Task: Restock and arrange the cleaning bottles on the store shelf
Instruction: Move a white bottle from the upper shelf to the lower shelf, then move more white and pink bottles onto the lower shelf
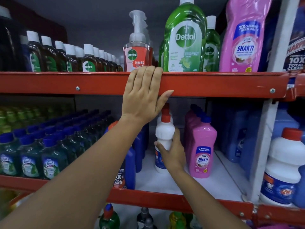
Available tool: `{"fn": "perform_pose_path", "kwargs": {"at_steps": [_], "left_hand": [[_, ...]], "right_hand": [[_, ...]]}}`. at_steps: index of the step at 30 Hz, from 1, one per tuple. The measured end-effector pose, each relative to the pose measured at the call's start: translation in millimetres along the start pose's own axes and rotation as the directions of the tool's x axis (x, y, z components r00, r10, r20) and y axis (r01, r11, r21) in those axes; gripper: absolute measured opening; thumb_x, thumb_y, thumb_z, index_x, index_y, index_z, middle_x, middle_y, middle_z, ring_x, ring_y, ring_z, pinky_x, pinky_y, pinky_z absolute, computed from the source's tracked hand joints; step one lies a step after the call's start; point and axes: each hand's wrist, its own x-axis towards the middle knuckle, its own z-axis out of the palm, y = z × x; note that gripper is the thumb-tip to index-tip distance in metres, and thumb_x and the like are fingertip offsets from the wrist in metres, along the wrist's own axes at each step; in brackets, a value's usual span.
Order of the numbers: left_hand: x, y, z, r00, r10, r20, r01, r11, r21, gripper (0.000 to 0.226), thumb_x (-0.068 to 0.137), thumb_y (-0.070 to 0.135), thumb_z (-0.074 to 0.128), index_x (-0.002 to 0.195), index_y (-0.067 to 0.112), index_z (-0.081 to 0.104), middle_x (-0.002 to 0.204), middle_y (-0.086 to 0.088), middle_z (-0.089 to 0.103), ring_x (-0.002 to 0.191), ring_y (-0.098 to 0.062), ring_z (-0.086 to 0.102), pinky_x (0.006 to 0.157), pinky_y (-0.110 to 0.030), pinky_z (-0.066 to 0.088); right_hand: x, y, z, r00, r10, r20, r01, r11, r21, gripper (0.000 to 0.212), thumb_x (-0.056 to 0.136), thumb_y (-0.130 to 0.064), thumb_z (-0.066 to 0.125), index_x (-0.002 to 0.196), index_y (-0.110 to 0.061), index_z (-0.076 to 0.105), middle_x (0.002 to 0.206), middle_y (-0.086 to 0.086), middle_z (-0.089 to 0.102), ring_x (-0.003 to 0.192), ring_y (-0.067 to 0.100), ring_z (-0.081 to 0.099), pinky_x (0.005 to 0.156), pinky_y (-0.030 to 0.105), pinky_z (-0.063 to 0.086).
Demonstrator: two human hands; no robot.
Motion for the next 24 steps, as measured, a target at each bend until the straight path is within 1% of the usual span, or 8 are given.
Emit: {"fn": "perform_pose_path", "kwargs": {"at_steps": [3, 5, 7, 9, 12, 16, 20, 24], "left_hand": [[0.7, -0.1, -0.8, 1.000, 0.001, 0.013, -0.001, 1.000, 0.005, 0.060, 0.101, 0.048, 0.021, 0.122, 0.004, 0.056, 0.118, -0.014, 0.063, 0.111, -0.031, 0.057, 0.104, -0.040, 0.033], [1.3, 0.0, -2.6, 1.000, -0.005, 0.025, 0.005, 1.000, 0.007, 0.060, 0.101, 0.048, 0.021, 0.123, 0.004, 0.055, 0.118, -0.014, 0.063, 0.112, -0.031, 0.056, 0.104, -0.040, 0.033], [0.7, -0.2, -4.0, 0.999, -0.010, 0.044, 0.009, 1.000, 0.006, 0.060, 0.101, 0.047, 0.021, 0.123, 0.003, 0.054, 0.119, -0.015, 0.062, 0.113, -0.031, 0.055, 0.105, -0.040, 0.032], [0.8, -0.3, -5.5, 0.998, -0.015, 0.067, 0.015, 1.000, 0.005, 0.059, 0.101, 0.047, 0.021, 0.125, 0.003, 0.053, 0.120, -0.016, 0.061, 0.114, -0.032, 0.054, 0.106, -0.040, 0.030], [2.0, 1.4, -8.6, 0.993, -0.031, 0.118, 0.033, 0.999, -0.012, 0.059, 0.101, 0.047, 0.021, 0.127, 0.002, 0.050, 0.123, -0.017, 0.059, 0.117, -0.033, 0.052, 0.108, -0.041, 0.028], [1.4, 1.2, -11.2, 0.985, -0.042, 0.169, 0.046, 0.999, -0.021, 0.058, 0.102, 0.047, 0.023, 0.129, 0.002, 0.047, 0.126, -0.019, 0.056, 0.119, -0.035, 0.049, 0.109, -0.042, 0.027], [2.4, 2.6, -15.0, 0.977, -0.054, 0.207, 0.063, 0.997, -0.040, 0.057, 0.102, 0.046, 0.024, 0.130, 0.001, 0.044, 0.127, -0.021, 0.053, 0.121, -0.036, 0.046, 0.110, -0.043, 0.025], [-0.2, -3.2, -19.3, 0.969, -0.059, 0.242, 0.074, 0.996, -0.054, 0.056, 0.102, 0.045, 0.026, 0.130, 0.000, 0.043, 0.128, -0.022, 0.052, 0.122, -0.037, 0.044, 0.111, -0.044, 0.025]], "right_hand": [[-8.1, 3.9, -8.8, 0.991, -0.106, 0.077, 0.116, 0.984, -0.132, 0.087, 0.089, -0.038, 0.062, 0.153, -0.020, 0.006, 0.153, 0.004, 0.038, 0.136, 0.025, 0.043, 0.103, 0.039, 0.043], [-16.6, 9.5, -19.0, 0.972, -0.214, 0.095, 0.232, 0.935, -0.268, 0.084, 0.093, -0.045, 0.052, 0.153, -0.016, 0.001, 0.163, 0.003, 0.016, 0.148, 0.021, 0.020, 0.119, 0.043, 0.023], [-26.9, 17.6, -31.7, 0.940, -0.327, 0.093, 0.337, 0.856, -0.392, 0.081, 0.096, -0.049, 0.044, 0.152, -0.013, -0.002, 0.163, 0.000, 0.002, 0.150, 0.016, 0.003, 0.123, 0.040, 0.008], [-36.9, 23.3, -49.2, 0.910, -0.409, 0.071, 0.392, 0.792, -0.468, 0.079, 0.096, -0.053, 0.039, 0.153, -0.014, 0.001, 0.162, -0.001, 0.001, 0.150, 0.014, -0.001, 0.122, 0.037, 0.004], [-51.3, 28.8, -81.3, 0.889, -0.457, 0.040, 0.403, 0.737, -0.543, 0.077, 0.096, -0.056, 0.033, 0.154, -0.014, 0.006, 0.163, 0.002, 0.007, 0.151, 0.016, 0.002, 0.122, 0.035, 0.000], [-67.9, 36.7, -130.9, 0.859, -0.509, -0.055, 0.363, 0.683, -0.634, 0.075, 0.096, -0.048, 0.040, 0.153, -0.012, 0.007, 0.163, 0.005, 0.012, 0.151, 0.020, 0.006, 0.123, 0.039, 0.006], [-74.5, 44.1, -182.6, 0.851, -0.471, -0.233, 0.240, 0.744, -0.624, 0.074, 0.093, -0.045, 0.045, 0.150, -0.004, 0.023, 0.157, 0.017, 0.028, 0.146, 0.029, 0.024, 0.117, 0.044, 0.025], [-66.5, 51.7, -217.7, 0.828, -0.397, -0.396, 0.148, 0.836, -0.529, 0.066, 0.092, -0.037, 0.051, 0.145, -0.002, 0.032, 0.147, 0.023, 0.039, 0.135, 0.036, 0.037, 0.107, 0.049, 0.039]]}}
